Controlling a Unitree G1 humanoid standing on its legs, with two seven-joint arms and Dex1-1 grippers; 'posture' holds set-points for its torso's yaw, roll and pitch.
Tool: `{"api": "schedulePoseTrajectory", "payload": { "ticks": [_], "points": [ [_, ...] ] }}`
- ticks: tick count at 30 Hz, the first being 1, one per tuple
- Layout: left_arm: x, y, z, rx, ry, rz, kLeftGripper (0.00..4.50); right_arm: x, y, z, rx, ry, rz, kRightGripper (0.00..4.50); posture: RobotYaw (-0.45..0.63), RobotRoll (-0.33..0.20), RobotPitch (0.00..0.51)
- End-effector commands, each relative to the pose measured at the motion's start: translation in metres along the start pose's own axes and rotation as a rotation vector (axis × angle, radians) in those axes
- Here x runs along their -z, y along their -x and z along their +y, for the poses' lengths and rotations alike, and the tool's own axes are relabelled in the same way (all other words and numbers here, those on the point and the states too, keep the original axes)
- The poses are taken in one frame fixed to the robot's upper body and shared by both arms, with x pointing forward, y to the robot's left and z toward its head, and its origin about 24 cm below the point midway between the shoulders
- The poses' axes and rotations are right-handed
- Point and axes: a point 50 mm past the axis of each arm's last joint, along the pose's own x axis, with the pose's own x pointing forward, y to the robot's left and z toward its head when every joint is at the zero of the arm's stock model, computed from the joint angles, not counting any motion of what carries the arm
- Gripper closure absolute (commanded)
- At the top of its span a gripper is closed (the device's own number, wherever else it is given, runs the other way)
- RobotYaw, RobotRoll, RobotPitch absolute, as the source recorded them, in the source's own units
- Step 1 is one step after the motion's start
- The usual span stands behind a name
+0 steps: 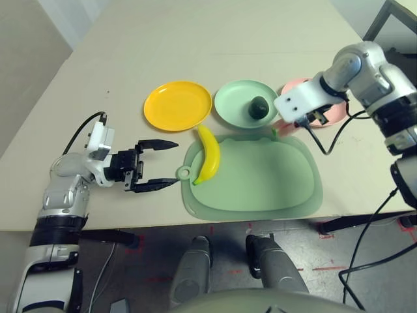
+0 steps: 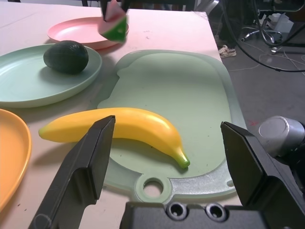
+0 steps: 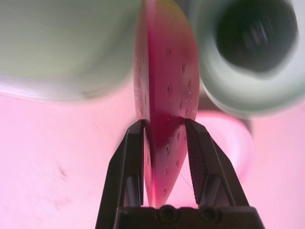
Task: Place the fruits into color-matched plates.
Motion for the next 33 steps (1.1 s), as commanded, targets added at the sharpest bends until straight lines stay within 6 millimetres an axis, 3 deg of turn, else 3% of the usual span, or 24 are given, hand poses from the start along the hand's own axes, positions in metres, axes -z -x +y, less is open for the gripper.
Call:
{"api": "schedulePoseTrajectory", "payload": {
  "ticks": [1,15,28,29,33],
  "points": [
    [0.001,0.0,-0.003,0.006,0.004,0.003,0.0,0.012,-0.002,-0.002,0.028,-0.005,0.086,3.28,0.0,0.0,0.191],
    [0.0,0.001,-0.004,-0.029,0.011,-0.007,0.0,0.05,-0.029,0.018,0.121,-0.081,0.306,3.28,0.02,0.0,0.206],
    [-0.002,-0.002,0.013,-0.213,-0.052,0.014,0.0,0.057,-0.041,0.029,0.154,-0.109,0.332,3.28,0.02,0.0,0.213],
    [-0.002,-0.002,0.013,-0.212,-0.052,0.014,0.0,0.057,-0.042,0.028,0.173,-0.108,0.331,3.33,0.02,0.0,0.213],
    [-0.001,-0.002,0.012,-0.207,-0.053,0.026,0.0,0.053,-0.042,0.025,0.2,-0.106,0.304,4.33,0.02,0.0,0.213]
  ]
}}
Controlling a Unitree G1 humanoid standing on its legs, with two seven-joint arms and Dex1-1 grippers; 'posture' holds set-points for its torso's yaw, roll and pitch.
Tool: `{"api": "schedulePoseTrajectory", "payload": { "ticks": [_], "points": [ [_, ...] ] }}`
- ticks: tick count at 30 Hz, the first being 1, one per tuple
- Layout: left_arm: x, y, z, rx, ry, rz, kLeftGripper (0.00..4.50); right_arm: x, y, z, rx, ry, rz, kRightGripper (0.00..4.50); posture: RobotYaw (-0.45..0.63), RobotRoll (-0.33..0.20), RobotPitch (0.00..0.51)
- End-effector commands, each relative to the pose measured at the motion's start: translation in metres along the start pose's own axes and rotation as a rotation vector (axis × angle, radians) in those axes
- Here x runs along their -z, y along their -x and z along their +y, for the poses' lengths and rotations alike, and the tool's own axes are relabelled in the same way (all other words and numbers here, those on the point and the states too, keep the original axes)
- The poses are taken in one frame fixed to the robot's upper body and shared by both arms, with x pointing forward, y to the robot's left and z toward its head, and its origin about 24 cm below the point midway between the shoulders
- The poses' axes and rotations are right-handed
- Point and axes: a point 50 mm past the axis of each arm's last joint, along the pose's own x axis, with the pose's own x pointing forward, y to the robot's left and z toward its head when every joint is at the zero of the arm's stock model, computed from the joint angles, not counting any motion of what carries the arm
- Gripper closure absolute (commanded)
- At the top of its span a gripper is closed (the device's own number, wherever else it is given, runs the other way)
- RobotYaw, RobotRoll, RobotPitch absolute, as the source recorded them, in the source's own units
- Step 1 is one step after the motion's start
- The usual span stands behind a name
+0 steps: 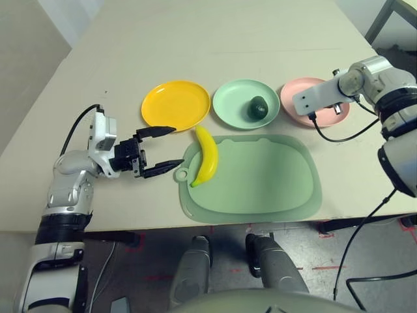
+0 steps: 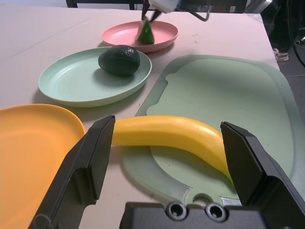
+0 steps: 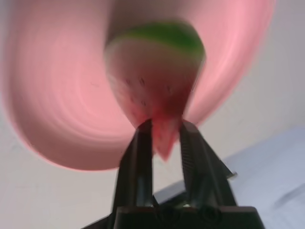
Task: Place the fruits into color-matched plates.
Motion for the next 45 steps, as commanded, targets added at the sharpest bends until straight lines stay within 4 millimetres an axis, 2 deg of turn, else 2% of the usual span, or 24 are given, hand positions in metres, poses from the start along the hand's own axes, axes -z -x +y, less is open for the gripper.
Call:
{"api": "schedulePoseTrajectory", "payload": {
  "ticks": [1,3,6,13,16,17,19,22,25,28,30,32,36,38,42,45],
  "points": [
    [0.003,0.003,-0.001,0.001,-0.008,0.032,0.0,-0.007,-0.008,0.008,-0.03,0.002,-0.037,4.48,0.02,0.0,0.213],
    [0.003,0.003,-0.001,0.002,-0.01,0.035,0.0,-0.006,-0.004,0.004,-0.024,0.008,-0.036,4.48,0.01,0.0,0.212],
    [0.003,0.004,0.0,0.003,-0.014,0.036,0.0,-0.005,0.006,-0.006,-0.014,0.014,-0.059,3.84,0.01,0.0,0.209],
    [0.002,0.009,0.001,0.004,-0.023,0.041,0.0,0.001,0.057,-0.042,0.098,-0.028,-0.239,1.27,0.03,0.0,0.202],
    [0.002,0.011,0.0,0.002,-0.024,0.043,0.0,0.021,0.084,-0.046,0.163,-0.143,-0.323,0.15,0.02,0.0,0.2],
    [0.003,0.012,0.0,0.001,-0.023,0.045,0.0,0.028,0.092,-0.045,0.187,-0.205,-0.36,0.03,0.02,0.0,0.196],
    [0.003,0.012,-0.001,0.003,-0.022,0.046,0.0,0.042,0.105,-0.042,0.232,-0.325,-0.427,0.03,0.01,0.0,0.194],
    [0.004,0.013,0.001,0.006,-0.022,0.048,0.0,0.06,0.114,-0.025,0.27,-0.478,-0.5,0.03,0.0,0.0,0.189],
    [0.003,0.011,0.005,0.017,-0.033,0.051,0.0,0.06,0.116,-0.003,0.28,-0.628,-0.65,0.03,-0.01,0.0,0.189],
    [0.0,0.008,0.01,0.033,-0.057,0.053,0.0,0.028,0.109,0.03,0.278,-0.817,-0.922,0.03,-0.02,0.0,0.189],
    [-0.001,0.006,0.011,0.045,-0.066,0.053,0.0,0.011,0.106,0.046,0.263,-0.909,-1.007,0.03,-0.02,0.0,0.191],
    [-0.004,0.001,0.013,0.06,-0.077,0.047,0.0,-0.015,0.094,0.074,0.228,-1.038,-1.114,0.03,-0.02,0.0,0.19],
    [-0.005,-0.001,0.013,0.079,-0.104,0.082,0.0,-0.046,0.076,0.121,0.235,-1.222,-1.193,0.03,-0.01,0.0,0.189],
    [-0.007,-0.004,0.014,0.09,-0.126,0.116,0.0,-0.059,0.067,0.142,0.23,-1.259,-1.216,0.03,-0.01,0.0,0.189],
    [-0.013,-0.012,0.017,0.143,-0.221,0.216,0.0,-0.075,0.055,0.168,0.186,-1.238,-1.248,0.03,0.0,0.0,0.191],
    [-0.024,-0.024,0.023,0.178,-0.34,0.264,0.0,-0.081,0.051,0.177,0.164,-1.222,-1.281,0.03,0.0,0.0,0.191]
  ]
}}
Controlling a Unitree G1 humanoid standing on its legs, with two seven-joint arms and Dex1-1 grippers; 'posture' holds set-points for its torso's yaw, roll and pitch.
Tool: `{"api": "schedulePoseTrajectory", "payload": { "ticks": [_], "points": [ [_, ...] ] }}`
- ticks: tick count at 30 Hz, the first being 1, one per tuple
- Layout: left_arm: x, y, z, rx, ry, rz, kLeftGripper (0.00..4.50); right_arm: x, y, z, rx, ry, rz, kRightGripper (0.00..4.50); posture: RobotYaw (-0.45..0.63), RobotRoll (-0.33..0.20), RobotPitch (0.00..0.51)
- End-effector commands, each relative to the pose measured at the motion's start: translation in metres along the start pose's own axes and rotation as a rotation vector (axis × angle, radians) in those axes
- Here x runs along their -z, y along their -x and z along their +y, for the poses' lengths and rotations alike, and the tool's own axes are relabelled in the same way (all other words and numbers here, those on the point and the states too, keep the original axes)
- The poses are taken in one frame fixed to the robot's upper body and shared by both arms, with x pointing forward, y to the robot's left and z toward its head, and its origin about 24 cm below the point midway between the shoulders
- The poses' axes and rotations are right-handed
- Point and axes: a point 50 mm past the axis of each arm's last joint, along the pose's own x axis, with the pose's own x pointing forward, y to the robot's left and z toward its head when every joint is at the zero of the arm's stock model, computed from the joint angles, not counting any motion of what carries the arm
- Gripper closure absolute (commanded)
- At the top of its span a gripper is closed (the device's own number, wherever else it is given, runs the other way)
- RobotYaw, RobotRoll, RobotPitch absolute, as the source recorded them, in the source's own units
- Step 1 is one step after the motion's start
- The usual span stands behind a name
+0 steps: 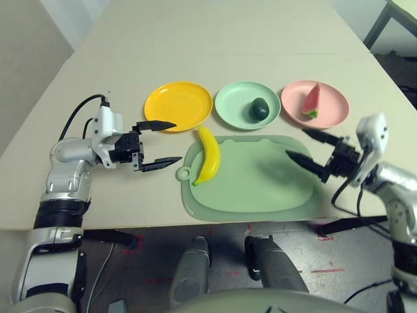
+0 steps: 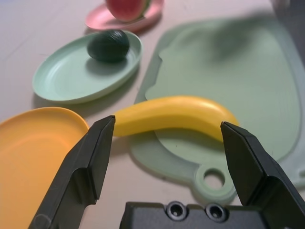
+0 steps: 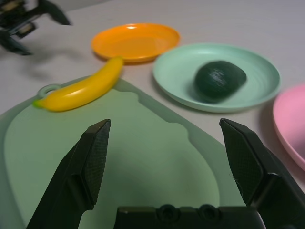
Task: Place the fruits into color-matched plates.
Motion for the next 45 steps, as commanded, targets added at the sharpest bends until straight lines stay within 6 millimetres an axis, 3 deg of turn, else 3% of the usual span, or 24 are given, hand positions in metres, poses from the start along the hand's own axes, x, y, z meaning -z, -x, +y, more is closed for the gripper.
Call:
{"api": "schedulePoseTrajectory", "payload": {
  "ticks": [1,5,10,19,31,34,40,45],
  "points": [
    [-0.017,-0.012,0.012,0.069,-0.185,0.088,0.0,0.012,-0.001,0.008,-0.043,-0.013,-0.015,0.03,0.01,0.0,0.184],
    [-0.038,-0.035,0.025,0.205,-0.415,0.174,0.0,0.023,0.006,0.02,-0.016,-0.052,-0.021,0.03,0.03,0.0,0.177],
    [-0.051,-0.067,0.036,0.377,-0.567,0.187,0.0,0.035,0.011,0.029,0.042,-0.088,-0.021,0.03,0.0,0.0,0.17],
    [-0.045,-0.112,0.043,0.678,-0.668,0.253,0.0,0.031,0.009,0.027,0.109,-0.056,-0.039,0.03,-0.12,0.0,0.163],
    [-0.031,-0.147,0.025,0.884,-0.698,0.313,0.0,0.027,0.018,0.04,0.221,-0.052,-0.04,0.03,-0.26,0.0,0.154],
    [-0.025,-0.148,0.02,0.912,-0.674,0.33,0.58,0.026,0.021,0.038,0.242,-0.046,-0.039,0.0,-0.26,0.0,0.151],
    [-0.031,-0.139,0.032,0.873,-0.657,0.352,2.63,0.027,0.02,0.04,0.203,-0.04,-0.027,0.0,-0.24,0.0,0.141],
    [-0.048,-0.117,0.058,0.73,-0.627,0.375,2.79,0.027,0.011,0.043,0.121,-0.009,-0.046,0.0,-0.19,0.0,0.127]
  ]
}}
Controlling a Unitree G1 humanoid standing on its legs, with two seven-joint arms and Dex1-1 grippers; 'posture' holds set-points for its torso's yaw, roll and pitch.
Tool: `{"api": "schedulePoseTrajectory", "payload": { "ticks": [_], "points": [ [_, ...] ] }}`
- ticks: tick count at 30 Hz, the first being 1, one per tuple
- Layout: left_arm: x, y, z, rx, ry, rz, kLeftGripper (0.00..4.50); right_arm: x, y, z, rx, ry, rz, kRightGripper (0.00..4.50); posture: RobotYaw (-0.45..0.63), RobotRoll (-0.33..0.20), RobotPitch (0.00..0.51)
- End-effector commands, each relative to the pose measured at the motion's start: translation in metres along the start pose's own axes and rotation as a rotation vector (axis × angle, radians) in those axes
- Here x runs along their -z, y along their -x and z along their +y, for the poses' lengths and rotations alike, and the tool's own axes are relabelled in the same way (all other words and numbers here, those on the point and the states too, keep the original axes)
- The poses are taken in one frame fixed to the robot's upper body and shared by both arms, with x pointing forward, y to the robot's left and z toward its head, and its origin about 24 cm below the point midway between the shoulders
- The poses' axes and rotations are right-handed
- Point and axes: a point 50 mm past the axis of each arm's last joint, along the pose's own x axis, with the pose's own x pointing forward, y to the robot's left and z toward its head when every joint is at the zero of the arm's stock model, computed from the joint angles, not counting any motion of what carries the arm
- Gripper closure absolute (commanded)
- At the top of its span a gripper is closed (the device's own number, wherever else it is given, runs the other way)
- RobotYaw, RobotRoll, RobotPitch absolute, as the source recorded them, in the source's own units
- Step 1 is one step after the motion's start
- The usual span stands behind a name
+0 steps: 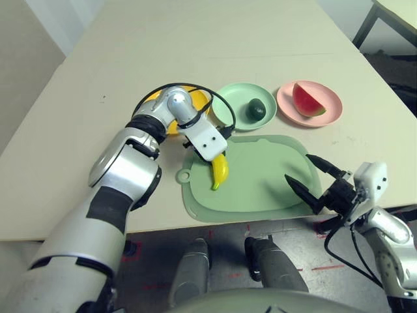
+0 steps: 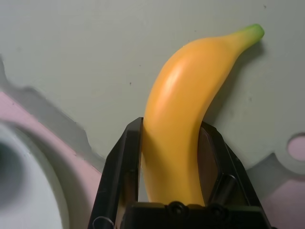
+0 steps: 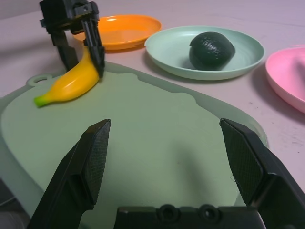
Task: Place the fruits into color-matched plates.
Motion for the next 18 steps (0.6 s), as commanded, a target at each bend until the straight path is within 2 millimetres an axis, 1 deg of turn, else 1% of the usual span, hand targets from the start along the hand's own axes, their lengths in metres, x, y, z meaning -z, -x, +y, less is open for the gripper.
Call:
{"api": "schedulePoseTrajectory", "payload": {
  "ticks": [1,5,6,8,10,12,14,18],
  "points": [
    [0.005,0.034,0.004,-0.106,0.066,0.043,2.79,0.0,-0.006,0.005,-0.07,0.025,-0.016,0.0,-0.18,0.0,0.125],
    [0.018,0.068,-0.003,-0.252,0.196,0.151,2.79,-0.003,-0.014,0.011,-0.137,0.033,-0.052,0.0,-0.15,0.0,0.116],
    [0.022,0.074,-0.006,-0.303,0.238,0.173,2.79,-0.004,-0.016,0.013,-0.157,0.036,-0.056,0.0,-0.15,0.0,0.114],
    [0.031,0.086,-0.008,-0.462,0.365,0.169,2.79,-0.005,-0.019,0.017,-0.184,0.039,-0.069,0.0,-0.14,0.0,0.113],
    [0.043,0.093,-0.017,-0.561,0.478,0.239,2.79,-0.007,-0.022,0.02,-0.208,0.038,-0.084,0.0,-0.14,0.0,0.111],
    [0.053,0.093,-0.027,-0.609,0.55,0.313,2.79,-0.008,-0.024,0.024,-0.246,0.046,-0.084,0.0,-0.14,0.0,0.112],
    [0.06,0.089,-0.032,-0.632,0.594,0.355,2.79,-0.009,-0.024,0.024,-0.244,0.031,-0.089,0.0,-0.15,0.0,0.115],
    [0.069,0.073,-0.038,-0.657,0.641,0.408,2.79,-0.009,-0.023,0.021,-0.217,0.005,-0.076,0.0,-0.16,0.0,0.12]
  ]
}}
